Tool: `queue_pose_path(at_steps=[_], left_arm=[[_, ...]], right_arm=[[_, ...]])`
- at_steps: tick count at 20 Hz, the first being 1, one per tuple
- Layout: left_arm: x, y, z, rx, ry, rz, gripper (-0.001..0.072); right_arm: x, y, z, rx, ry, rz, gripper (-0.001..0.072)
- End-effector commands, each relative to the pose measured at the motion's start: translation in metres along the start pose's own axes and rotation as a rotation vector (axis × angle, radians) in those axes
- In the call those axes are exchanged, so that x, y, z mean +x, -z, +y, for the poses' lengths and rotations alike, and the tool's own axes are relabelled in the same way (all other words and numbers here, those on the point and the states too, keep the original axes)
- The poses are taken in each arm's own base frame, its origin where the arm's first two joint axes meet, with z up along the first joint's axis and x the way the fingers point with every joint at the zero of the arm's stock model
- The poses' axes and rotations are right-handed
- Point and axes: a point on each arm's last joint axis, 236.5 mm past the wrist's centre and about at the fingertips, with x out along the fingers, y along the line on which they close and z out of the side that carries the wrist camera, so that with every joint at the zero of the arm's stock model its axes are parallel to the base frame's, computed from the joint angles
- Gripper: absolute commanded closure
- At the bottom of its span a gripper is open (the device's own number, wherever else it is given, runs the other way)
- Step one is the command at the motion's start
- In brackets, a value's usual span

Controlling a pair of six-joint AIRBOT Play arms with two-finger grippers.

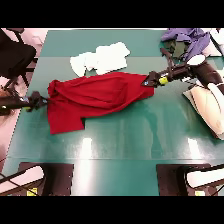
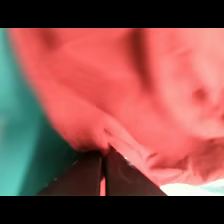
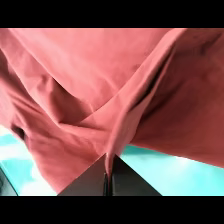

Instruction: Fold the shirts.

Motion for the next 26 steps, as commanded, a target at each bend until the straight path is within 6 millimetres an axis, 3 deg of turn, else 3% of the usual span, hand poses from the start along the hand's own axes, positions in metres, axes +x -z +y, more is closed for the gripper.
queue_pose_path(at_steps=[1, 5, 8, 11, 15, 17, 19, 21, 23, 25, 26], left_arm=[[-0.057, -0.019, -0.074, 0.157, 0.065, -0.115, 0.0686], [-0.12, -0.026, -0.145, 0.295, 0.095, -0.291, 0.0685], [-0.181, -0.039, -0.224, 0.42, 0.209, -0.482, 0.0685], [-0.244, -0.034, -0.295, 0.597, 0.238, -0.595, 0.0685], [-0.322, -0.008, -0.375, 0.799, 0.261, -0.771, 0.0685], [-0.342, 0.006, -0.396, 0.857, 0.268, -0.814, 0.0685], [-0.348, 0.018, -0.406, 0.898, 0.274, -0.815, 0.0685], [-0.349, 0.025, -0.411, 0.914, 0.291, -0.804, 0.0685], [-0.348, 0.032, -0.416, 0.92, 0.324, -0.785, 0.0685], [-0.346, 0.04, -0.42, 0.927, 0.359, -0.757, 0.0686], [-0.344, 0.041, -0.417, 0.925, 0.351, -0.745, 0.0686]], right_arm=[[-0.041, -0.014, 0.013, -0.04, 0.019, -0.097, 0.0689], [-0.133, -0.023, 0.064, -0.164, 0.066, -0.303, 0.0689], [-0.215, -0.014, 0.123, -0.302, 0.133, -0.527, 0.0689], [-0.28, 0.013, 0.167, -0.397, 0.251, -0.716, 0.069], [-0.334, 0.063, 0.206, -0.477, 0.409, -0.88, 0.069], [-0.357, 0.083, 0.221, -0.503, 0.487, -0.949, 0.0689], [-0.39, 0.098, 0.236, -0.531, 0.616, -1.013, 0.069], [-0.42, 0.105, 0.254, -0.545, 0.722, -1.054, 0.069], [-0.435, 0.104, 0.277, -0.548, 0.715, -1.077, 0.069], [-0.431, 0.092, 0.267, -0.493, 0.687, -1.003, 0.069], [-0.421, 0.083, 0.245, -0.427, 0.668, -0.925, 0.0689]])
